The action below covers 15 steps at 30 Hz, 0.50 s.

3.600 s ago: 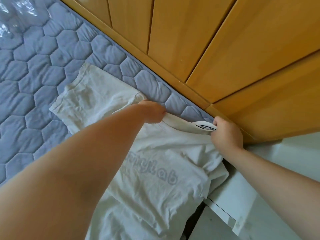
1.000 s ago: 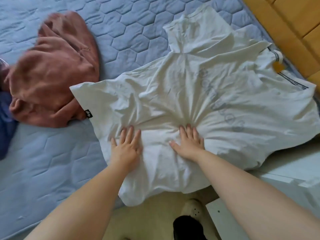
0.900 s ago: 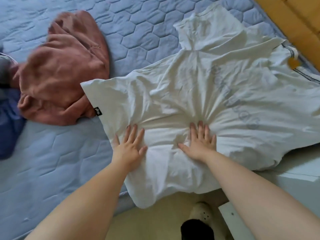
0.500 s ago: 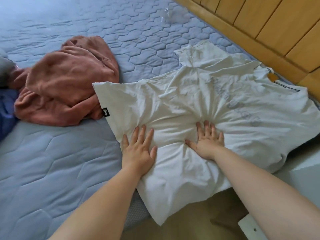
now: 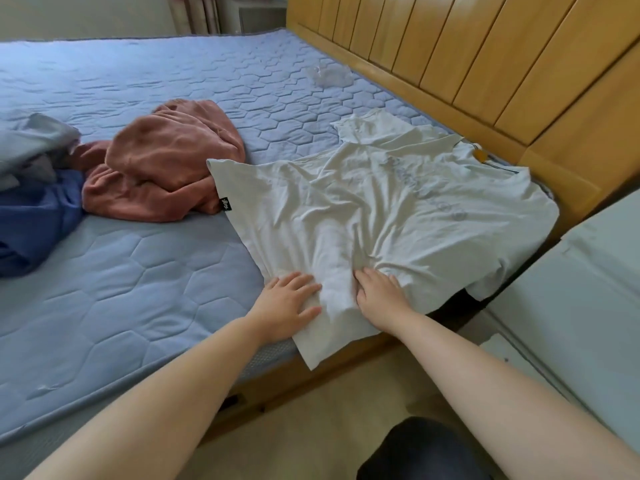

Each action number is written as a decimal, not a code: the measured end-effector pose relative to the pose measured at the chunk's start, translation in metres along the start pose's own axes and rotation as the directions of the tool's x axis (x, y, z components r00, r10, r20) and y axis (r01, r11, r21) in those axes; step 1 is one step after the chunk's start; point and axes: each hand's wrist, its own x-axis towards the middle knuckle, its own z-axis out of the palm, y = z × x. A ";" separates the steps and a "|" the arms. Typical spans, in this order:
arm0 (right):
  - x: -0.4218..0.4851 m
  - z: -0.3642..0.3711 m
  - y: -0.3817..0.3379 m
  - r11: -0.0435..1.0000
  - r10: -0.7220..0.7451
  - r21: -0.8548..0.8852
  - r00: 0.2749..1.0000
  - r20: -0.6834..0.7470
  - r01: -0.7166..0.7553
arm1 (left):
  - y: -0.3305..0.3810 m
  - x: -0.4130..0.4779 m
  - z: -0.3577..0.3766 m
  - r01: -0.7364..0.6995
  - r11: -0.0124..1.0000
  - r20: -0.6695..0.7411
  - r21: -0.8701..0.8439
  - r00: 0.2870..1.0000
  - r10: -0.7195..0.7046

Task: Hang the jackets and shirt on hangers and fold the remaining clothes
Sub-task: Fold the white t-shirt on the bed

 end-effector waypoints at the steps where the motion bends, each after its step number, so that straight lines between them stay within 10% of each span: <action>1: -0.008 -0.001 -0.004 0.998 -0.009 0.061 1.000 -0.005 0.009 | 0.006 -0.007 -0.005 -0.014 1.000 -0.036 -0.006 0.999 0.013; 8: -0.045 -0.010 -0.013 0.993 -0.068 0.108 0.975 0.212 0.046 | 0.028 -0.026 -0.003 0.322 0.901 -0.101 -0.292 0.926 -0.364; 11: -0.049 -0.003 -0.018 0.984 -0.029 0.179 0.992 0.125 0.007 | 0.033 -0.032 0.009 0.292 0.543 -0.160 -0.787 0.754 -0.637; 15: -0.055 -0.003 -0.021 0.964 0.017 0.263 0.999 0.046 -0.028 | 0.038 -0.028 0.005 0.235 0.280 -0.075 -0.931 0.625 -0.777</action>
